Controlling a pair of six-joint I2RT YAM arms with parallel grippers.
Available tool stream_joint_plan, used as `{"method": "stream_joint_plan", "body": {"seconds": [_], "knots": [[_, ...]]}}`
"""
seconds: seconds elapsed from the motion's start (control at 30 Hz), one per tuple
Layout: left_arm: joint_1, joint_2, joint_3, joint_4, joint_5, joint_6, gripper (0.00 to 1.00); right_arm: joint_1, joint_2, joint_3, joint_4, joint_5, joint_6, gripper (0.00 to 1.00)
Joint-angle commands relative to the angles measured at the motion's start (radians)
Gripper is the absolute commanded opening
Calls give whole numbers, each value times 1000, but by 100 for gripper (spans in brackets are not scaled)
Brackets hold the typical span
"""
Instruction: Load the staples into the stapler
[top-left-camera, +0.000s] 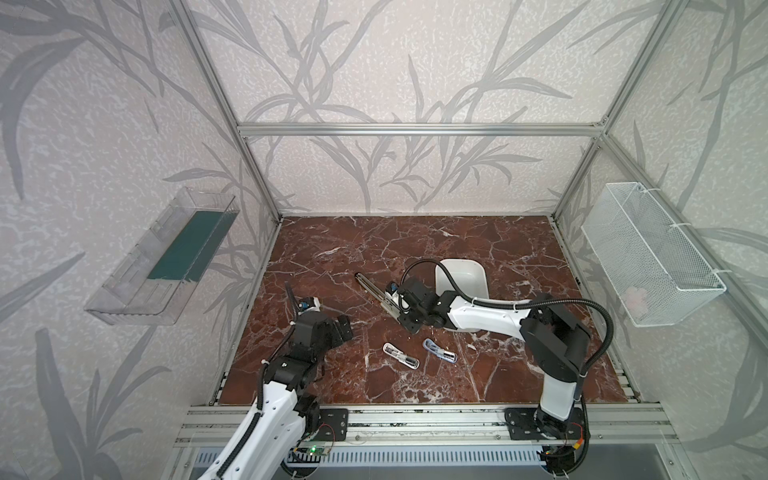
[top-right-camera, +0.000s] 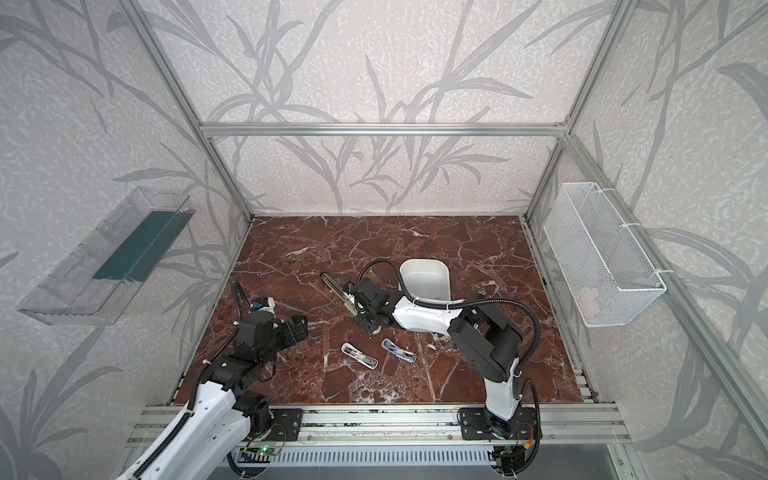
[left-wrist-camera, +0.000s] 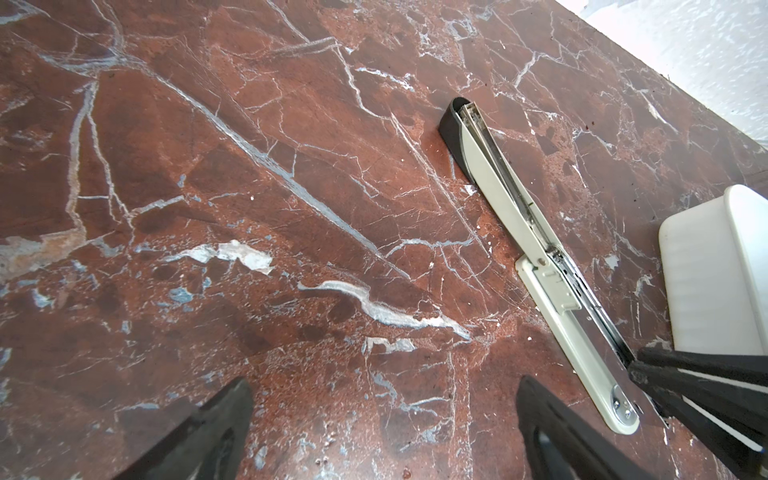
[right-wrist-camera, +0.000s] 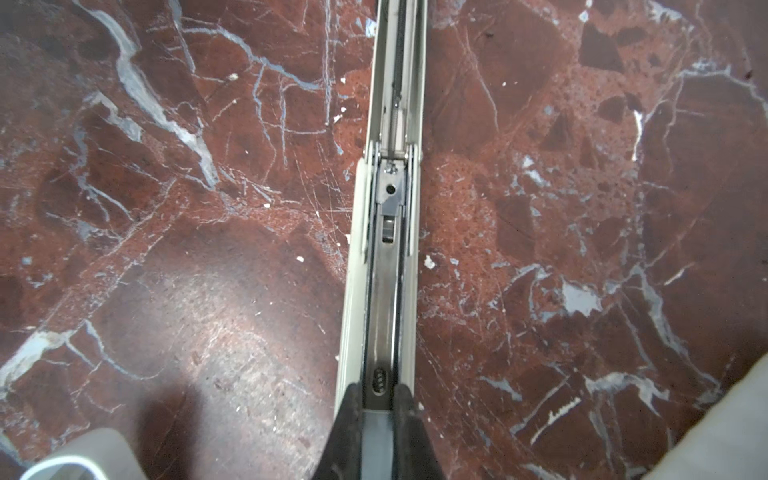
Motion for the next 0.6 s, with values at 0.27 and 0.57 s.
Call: {"method": "stream_joint_plan", "body": {"seconds": [0.27, 0.57], "knots": [[4, -19, 4, 6, -15, -22, 99, -4, -65, -71, -60, 8, 28, 0], [4, -20, 3, 5, -17, -23, 99, -4, -123, -144, -77, -1, 61, 2]]}}
